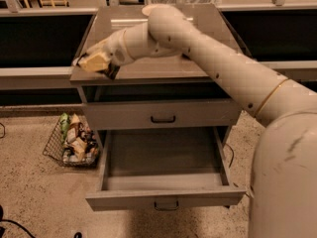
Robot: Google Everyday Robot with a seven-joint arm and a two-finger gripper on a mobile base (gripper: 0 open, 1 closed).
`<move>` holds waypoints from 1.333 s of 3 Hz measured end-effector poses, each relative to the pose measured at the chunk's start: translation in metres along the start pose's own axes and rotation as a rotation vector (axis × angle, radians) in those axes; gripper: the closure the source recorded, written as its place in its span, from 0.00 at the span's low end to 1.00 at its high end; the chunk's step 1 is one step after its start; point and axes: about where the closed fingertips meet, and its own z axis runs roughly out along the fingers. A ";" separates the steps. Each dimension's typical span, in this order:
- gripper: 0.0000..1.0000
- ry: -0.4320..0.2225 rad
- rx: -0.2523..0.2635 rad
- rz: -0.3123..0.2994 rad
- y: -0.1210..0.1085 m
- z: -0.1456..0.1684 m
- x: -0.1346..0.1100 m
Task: Place rxbar chocolate into middle drawer
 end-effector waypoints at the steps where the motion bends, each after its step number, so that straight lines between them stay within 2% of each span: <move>1: 1.00 0.003 -0.080 0.019 0.068 0.007 0.019; 2: 1.00 -0.020 -0.098 0.120 0.108 0.015 0.069; 3: 1.00 0.021 -0.127 0.149 0.134 0.023 0.100; 4: 1.00 0.035 -0.143 0.144 0.136 0.027 0.102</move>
Offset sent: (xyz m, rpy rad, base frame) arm -0.1646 -0.0089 -0.1811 0.0835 0.3237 -0.0064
